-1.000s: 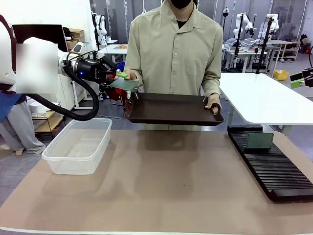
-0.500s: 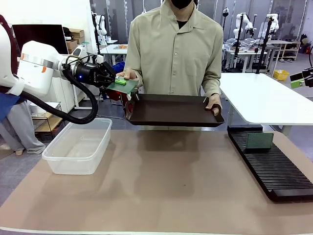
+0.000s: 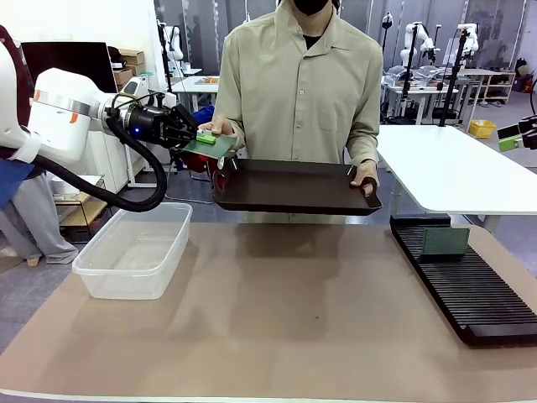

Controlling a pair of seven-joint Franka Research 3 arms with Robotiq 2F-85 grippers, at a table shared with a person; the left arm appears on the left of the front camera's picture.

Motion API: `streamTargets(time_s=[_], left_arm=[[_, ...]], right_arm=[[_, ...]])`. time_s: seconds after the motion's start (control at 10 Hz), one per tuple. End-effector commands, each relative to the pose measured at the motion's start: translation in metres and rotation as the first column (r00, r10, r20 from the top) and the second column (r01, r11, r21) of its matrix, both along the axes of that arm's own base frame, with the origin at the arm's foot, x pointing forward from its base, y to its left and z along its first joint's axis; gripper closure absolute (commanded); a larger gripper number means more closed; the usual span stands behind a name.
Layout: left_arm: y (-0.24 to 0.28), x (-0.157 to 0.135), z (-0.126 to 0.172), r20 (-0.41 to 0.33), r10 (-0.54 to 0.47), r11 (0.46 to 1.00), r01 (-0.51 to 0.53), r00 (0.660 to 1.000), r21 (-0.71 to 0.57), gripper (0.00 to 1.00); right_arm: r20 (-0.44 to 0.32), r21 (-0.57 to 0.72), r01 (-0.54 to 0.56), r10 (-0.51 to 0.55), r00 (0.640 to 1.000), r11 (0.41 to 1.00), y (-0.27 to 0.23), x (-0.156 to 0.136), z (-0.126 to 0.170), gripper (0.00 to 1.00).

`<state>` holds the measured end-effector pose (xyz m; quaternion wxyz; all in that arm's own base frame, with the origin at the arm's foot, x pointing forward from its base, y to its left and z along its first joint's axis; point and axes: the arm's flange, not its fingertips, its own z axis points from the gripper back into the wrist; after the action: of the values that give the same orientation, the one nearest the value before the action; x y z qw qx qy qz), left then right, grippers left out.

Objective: Sort PCBs into racks and boxes based on the side picked up.
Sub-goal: Pick up the Blank PCB handed by the Human, then if the short side of the Blank PCB is picked up, insert it into the PCB Rack ; if the long side is picked up, place it in the Organizing box.

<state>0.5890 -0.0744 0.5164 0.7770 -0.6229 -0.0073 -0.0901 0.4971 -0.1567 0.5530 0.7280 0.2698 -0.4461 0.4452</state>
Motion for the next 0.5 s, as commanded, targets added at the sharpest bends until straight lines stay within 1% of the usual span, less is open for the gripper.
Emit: streamTargets(time_s=[0.0, 0.4], left_arm=[[-0.0012, 0.0005, -0.0034, 0.018, -0.012, 1.000, 0.012, 1.000, -0.003, 1.00], [-0.0012, 0.0005, -0.0034, 0.018, -0.012, 1.000, 0.012, 1.000, -0.003, 1.00]], right_arm=[[0.001, -0.002, 0.006, -0.006, 1.000, 1.000, 0.0007, 0.0005, -0.0006, 0.00], [0.001, -0.002, 0.006, -0.006, 1.000, 1.000, 0.0007, 0.0005, -0.0006, 0.00]])
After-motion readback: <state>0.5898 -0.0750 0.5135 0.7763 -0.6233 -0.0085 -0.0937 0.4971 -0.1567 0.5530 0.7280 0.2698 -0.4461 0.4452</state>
